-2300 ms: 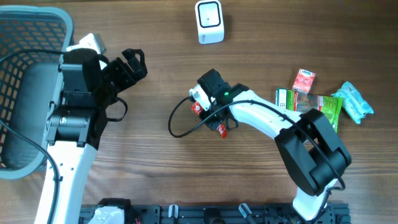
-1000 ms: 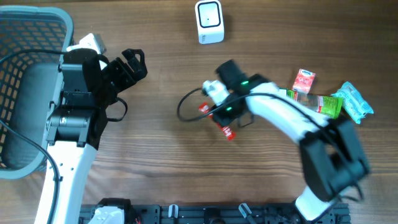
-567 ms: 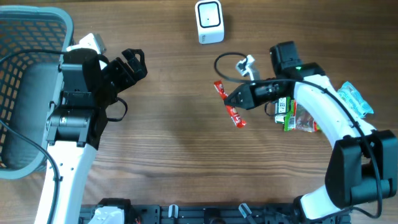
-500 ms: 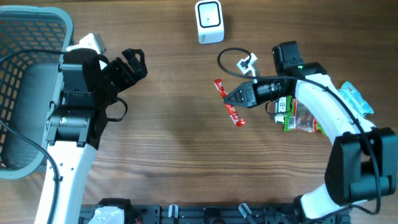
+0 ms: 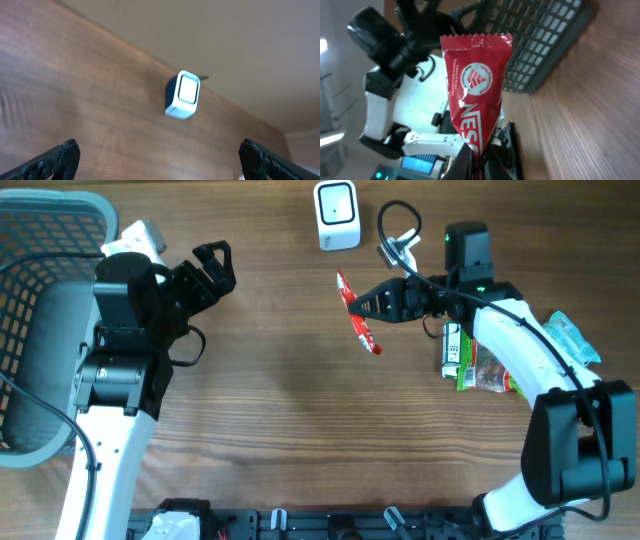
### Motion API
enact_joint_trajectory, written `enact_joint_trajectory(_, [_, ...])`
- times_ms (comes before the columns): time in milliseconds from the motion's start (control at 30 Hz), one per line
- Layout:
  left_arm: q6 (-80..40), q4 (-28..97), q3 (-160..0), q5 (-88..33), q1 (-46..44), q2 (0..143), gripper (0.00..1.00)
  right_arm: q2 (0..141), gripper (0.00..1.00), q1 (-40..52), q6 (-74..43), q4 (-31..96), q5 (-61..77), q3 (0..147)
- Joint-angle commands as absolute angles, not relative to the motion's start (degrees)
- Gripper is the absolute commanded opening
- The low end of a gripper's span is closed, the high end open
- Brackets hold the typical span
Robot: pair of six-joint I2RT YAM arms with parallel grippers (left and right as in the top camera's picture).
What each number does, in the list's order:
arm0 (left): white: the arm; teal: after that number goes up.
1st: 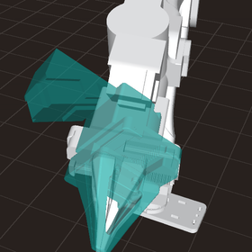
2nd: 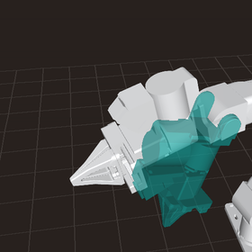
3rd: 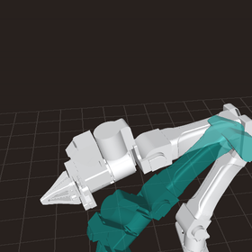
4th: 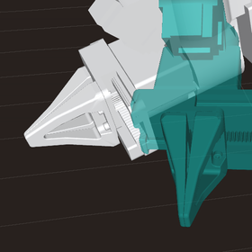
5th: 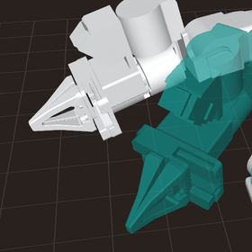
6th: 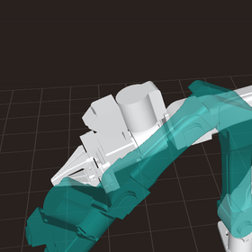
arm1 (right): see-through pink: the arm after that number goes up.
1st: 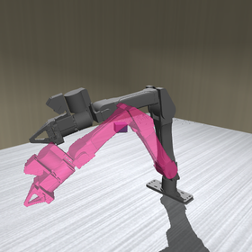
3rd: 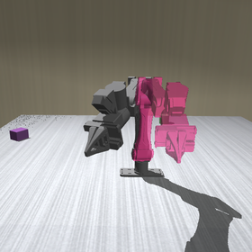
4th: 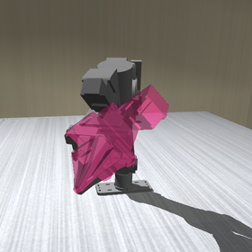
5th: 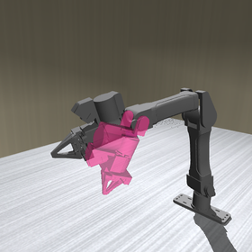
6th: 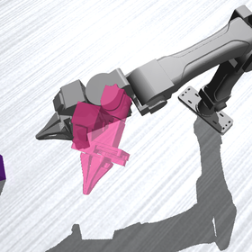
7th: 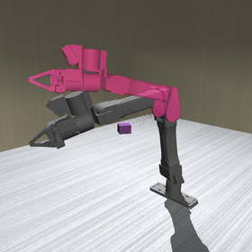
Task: Scan the item barcode
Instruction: 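Bring the left gripper to the stick held by the right gripper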
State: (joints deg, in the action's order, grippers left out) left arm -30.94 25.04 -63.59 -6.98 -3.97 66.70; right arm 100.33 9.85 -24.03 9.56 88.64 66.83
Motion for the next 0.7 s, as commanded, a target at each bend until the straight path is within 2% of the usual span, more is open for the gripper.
enact_joint_trajectory(0, [-33.6,26.5,-63.8,-9.7,-3.6,66.8,1.00,100.8,0.04,9.6,-36.4,4.9,92.9,67.1])
enact_joint_trajectory(67, [-33.9,26.9,-63.8,-15.1,-3.6,66.8,1.00,100.8,0.04,9.6,-39.0,3.3,92.9,67.0])
enact_joint_trajectory(133, [-33.8,31.6,-63.8,-29.4,-4.6,67.3,1.00,100.8,0.04,9.6,-42.3,1.8,92.9,67.0])
enact_joint_trajectory(200, [-27.9,35.8,-63.8,-39.4,-7.9,68.3,0.93,100.8,0.04,9.6,-47.3,-0.6,92.9,67.1])
enact_joint_trajectory(300, [-19.8,38.5,-63.8,-41.3,-14.0,69.3,0.91,100.8,0.04,9.8,-62.5,-9.5,92.9,67.1])
enact_joint_trajectory(467, [-18.4,34.7,-63.8,-39.4,-21.6,71.3,0.91,99.3,0.04,11.6,-83.3,-32.6,91.4,67.1])
enact_joint_trajectory(600, [-20.6,28.5,-63.8,-40.0,-24.4,72.7,0.89,98.8,0.04,13.6,-107.5,-66.3,89.4,67.0])
enact_joint_trajectory(667, [-20.6,25.4,-63.8,-43.9,-24.5,72.3,0.86,98.8,0.04,13.6,-112.6,-73.5,89.2,67.0])
